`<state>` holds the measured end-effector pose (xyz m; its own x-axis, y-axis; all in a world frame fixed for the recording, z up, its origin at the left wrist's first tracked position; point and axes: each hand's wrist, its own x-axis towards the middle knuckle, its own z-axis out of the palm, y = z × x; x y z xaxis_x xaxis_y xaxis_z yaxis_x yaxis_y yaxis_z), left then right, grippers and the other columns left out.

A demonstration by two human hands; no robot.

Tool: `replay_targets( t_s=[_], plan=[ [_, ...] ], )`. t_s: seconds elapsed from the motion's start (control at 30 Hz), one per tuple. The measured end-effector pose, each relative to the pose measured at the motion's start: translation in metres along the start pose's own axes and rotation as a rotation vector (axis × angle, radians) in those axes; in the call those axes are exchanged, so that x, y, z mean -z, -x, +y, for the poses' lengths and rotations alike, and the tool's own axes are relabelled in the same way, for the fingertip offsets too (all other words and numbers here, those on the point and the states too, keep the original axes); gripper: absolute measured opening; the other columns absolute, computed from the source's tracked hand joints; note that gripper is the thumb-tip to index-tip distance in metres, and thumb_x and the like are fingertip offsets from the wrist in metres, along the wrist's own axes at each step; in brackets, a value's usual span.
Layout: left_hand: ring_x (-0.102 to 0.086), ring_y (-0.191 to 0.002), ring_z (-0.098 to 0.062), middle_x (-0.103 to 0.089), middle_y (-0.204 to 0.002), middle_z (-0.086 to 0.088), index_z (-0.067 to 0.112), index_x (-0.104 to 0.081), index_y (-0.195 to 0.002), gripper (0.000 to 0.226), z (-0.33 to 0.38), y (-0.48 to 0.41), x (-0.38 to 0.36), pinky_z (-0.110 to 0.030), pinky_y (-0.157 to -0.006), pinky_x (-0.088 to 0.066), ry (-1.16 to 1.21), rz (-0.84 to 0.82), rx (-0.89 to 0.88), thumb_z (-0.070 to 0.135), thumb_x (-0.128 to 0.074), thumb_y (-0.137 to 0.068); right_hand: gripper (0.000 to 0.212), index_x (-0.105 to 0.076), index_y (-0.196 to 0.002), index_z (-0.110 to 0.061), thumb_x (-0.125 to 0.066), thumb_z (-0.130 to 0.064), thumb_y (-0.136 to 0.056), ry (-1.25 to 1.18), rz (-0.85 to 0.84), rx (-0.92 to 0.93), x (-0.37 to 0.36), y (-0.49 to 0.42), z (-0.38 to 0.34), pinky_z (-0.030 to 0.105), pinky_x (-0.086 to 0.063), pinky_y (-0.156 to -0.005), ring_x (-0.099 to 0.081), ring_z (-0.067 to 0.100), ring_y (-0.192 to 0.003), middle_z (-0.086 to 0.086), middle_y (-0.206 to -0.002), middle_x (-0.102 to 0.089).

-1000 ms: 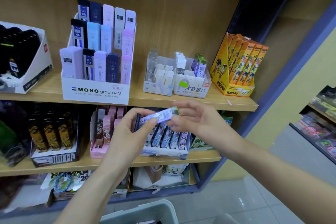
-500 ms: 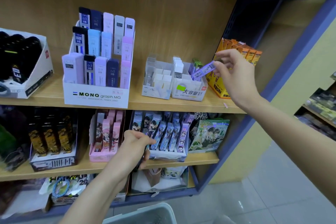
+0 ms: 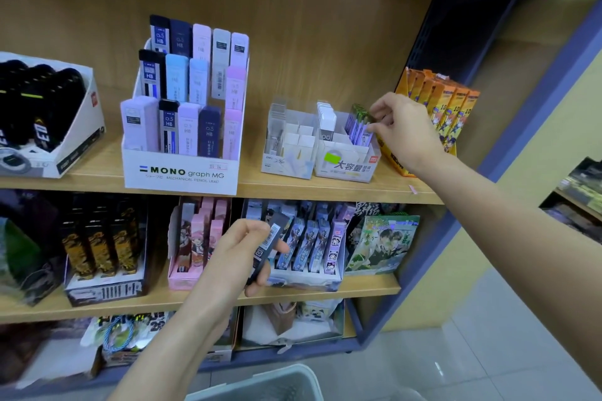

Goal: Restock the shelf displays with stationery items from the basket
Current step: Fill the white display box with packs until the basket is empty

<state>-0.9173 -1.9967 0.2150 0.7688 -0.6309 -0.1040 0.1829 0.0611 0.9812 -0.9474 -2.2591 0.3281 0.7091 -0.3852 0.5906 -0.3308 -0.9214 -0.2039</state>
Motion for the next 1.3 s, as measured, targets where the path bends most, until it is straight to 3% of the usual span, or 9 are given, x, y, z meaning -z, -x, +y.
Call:
replay_targets(
  t_s=[0.13,0.23,0.43,0.7,0.83,0.97,1.07,1.17,1.3],
  plan=[
    [-0.040,-0.040,-0.012,-0.067,-0.072,-0.006,0.000,-0.048,-0.102,0.014,0.005,0.003,0.001,-0.021,-0.037,-0.029,0.099,0.006,-0.023,0.009,-0.038,-0.099,0.023,-0.062,-0.115,-0.008,-0.054,-0.016,-0.095,0.069,0.057,0.036,-0.001,0.011,-0.007,0.029,-0.042,-0.083,-0.052,0.020,-0.103,0.007,-0.114,-0.053],
    [-0.045,-0.050,-0.009,-0.068,-0.082,0.003,0.009,-0.053,-0.099,0.006,0.007,0.007,0.001,-0.017,-0.046,-0.039,0.052,0.015,-0.107,0.014,-0.048,-0.097,0.020,-0.060,-0.111,-0.012,-0.046,-0.018,-0.099,-0.073,0.054,0.058,0.001,0.040,-0.034,0.018,-0.037,-0.074,-0.051,0.007,-0.086,-0.004,-0.102,-0.052],
    [-0.061,-0.085,-0.013,-0.068,-0.090,0.003,0.023,-0.066,-0.093,0.017,0.005,0.011,0.003,-0.025,-0.079,-0.049,-0.168,0.032,-0.302,0.009,-0.069,-0.083,0.017,-0.058,-0.097,-0.022,-0.044,-0.031,-0.098,-0.599,-0.450,-0.094,-0.001,0.110,-0.090,0.026,-0.055,-0.069,-0.062,0.003,-0.068,-0.008,-0.085,-0.063],
    [-0.062,-0.078,0.004,-0.068,-0.089,0.008,0.020,-0.064,-0.098,0.023,0.006,0.017,0.008,-0.010,-0.069,-0.048,-0.123,0.105,-0.306,0.008,-0.072,-0.079,0.007,-0.060,-0.095,-0.016,-0.056,-0.010,-0.093,-1.003,-0.490,-0.320,-0.006,0.130,-0.095,0.019,-0.054,-0.066,-0.069,0.013,-0.072,0.005,-0.076,-0.065],
    [-0.061,-0.073,0.005,-0.068,-0.093,0.000,0.015,-0.064,-0.096,0.019,0.010,0.020,0.015,-0.008,-0.066,-0.047,-0.069,0.206,-0.317,0.006,-0.070,-0.081,0.009,-0.060,-0.095,-0.019,-0.062,-0.012,-0.090,-0.894,-0.540,-0.267,-0.003,0.138,-0.095,0.020,-0.053,-0.071,-0.068,0.012,-0.075,0.002,-0.077,-0.069],
    [-0.059,-0.072,0.000,-0.062,-0.090,0.008,0.032,-0.060,-0.097,0.032,0.012,0.028,0.024,-0.020,-0.072,-0.050,-0.326,0.255,-0.476,0.010,-0.073,-0.079,0.011,-0.060,-0.086,-0.029,-0.068,-0.021,-0.086,-0.641,-0.581,-0.129,-0.005,0.146,-0.107,0.012,-0.044,-0.067,-0.058,-0.003,-0.071,-0.008,-0.086,-0.066],
    [-0.060,-0.079,-0.005,-0.058,-0.088,0.015,0.043,-0.061,-0.097,0.042,0.014,0.037,0.031,-0.013,-0.072,-0.045,-0.523,0.167,-0.633,0.008,-0.074,-0.079,0.014,-0.058,-0.081,-0.032,-0.068,-0.024,-0.086,-0.645,-0.534,-0.020,-0.007,0.148,-0.122,0.012,-0.042,-0.066,-0.057,-0.003,-0.074,-0.013,-0.078,-0.063],
    [-0.058,-0.083,-0.004,-0.054,-0.096,0.019,0.040,-0.062,-0.107,0.038,0.017,0.042,0.042,-0.008,-0.075,-0.041,-0.653,0.125,-0.776,0.013,-0.070,-0.083,0.017,-0.052,-0.084,-0.034,-0.066,-0.024,-0.087,-0.605,-0.527,0.070,-0.010,0.147,-0.136,0.013,-0.040,-0.063,-0.054,0.000,-0.068,-0.012,-0.076,-0.059],
    [-0.051,-0.099,-0.003,-0.053,-0.101,0.018,0.029,-0.063,-0.112,0.029,0.037,0.034,0.073,-0.020,-0.085,-0.040,-0.822,0.335,-0.798,0.029,-0.053,-0.084,0.027,-0.040,-0.095,-0.036,-0.061,-0.020,-0.090,-0.632,-0.420,0.094,-0.001,0.124,-0.155,0.020,-0.051,-0.063,-0.061,0.012,-0.066,0.002,-0.080,-0.062]
  ],
)
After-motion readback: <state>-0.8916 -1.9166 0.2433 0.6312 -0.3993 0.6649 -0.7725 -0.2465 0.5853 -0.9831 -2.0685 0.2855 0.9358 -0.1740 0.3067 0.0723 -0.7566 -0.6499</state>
